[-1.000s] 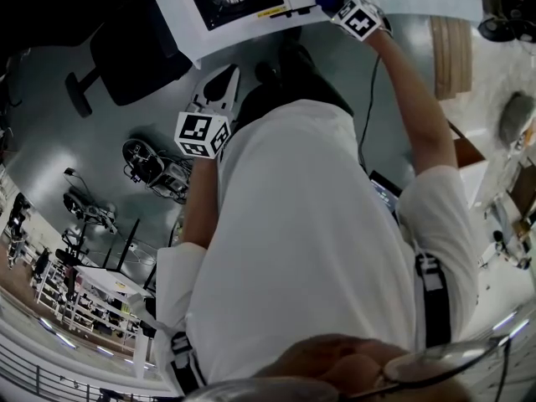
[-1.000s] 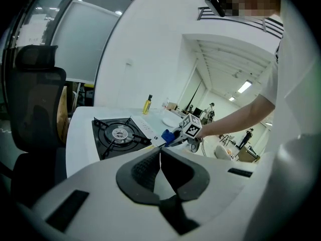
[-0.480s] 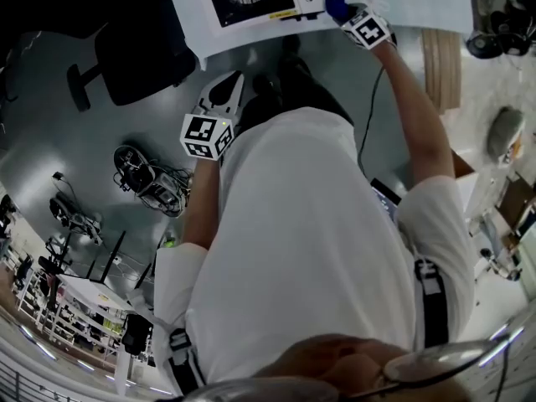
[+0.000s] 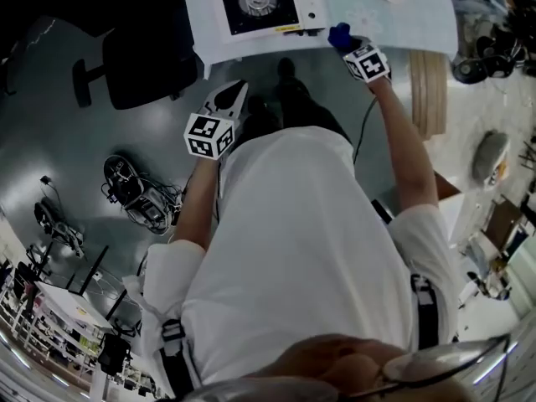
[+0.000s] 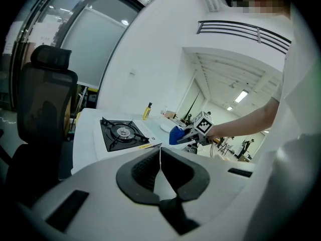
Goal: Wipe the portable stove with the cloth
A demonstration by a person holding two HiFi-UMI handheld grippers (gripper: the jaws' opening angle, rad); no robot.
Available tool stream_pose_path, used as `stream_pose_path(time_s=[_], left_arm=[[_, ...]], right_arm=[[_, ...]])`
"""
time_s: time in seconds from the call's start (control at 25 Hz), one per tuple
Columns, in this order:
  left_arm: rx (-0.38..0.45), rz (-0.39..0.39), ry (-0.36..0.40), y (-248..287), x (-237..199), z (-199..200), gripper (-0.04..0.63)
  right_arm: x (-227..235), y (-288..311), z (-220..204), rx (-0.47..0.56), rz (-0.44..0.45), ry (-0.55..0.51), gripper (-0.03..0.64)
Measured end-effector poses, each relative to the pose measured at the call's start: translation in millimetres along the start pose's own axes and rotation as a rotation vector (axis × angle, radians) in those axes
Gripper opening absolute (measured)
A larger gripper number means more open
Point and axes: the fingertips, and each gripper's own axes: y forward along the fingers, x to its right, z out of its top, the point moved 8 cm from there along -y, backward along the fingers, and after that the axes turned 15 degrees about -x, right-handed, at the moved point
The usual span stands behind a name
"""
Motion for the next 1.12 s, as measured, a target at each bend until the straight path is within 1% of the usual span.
stream_pose_path(time_s=[0.16,0.36,0.52,0.8,0.92,1.12], left_arm=[[0.013,0.005,-0.001,-4,10,5,0.037],[0.031,0.018,-0.019,0,27,7,0.037],[0.054,0.055,-0.041,4,42,11,0.037],[0.113,0.123,-0.1,-3,69,21,0.037],[0.143,0.153,-0.104,-11,79,28,0.037],[0.198,0.202,-0.073,-27,95,41,0.037]], right_arm=[[-16,-17,-15,0.024,0.022,0.039,0.144],[-26,-35,-28,0.092,0.049,0.063,0.144],[-28,-46,-36,0.136,0.074,0.068,0.144],[-20,-88,-34,0.261,0.118,0.084,0.144],[-19,-108,-33,0.303,0.127,0.063,0.144],[-13,-133,-30,0.338,0.118,-0.013,0.144]])
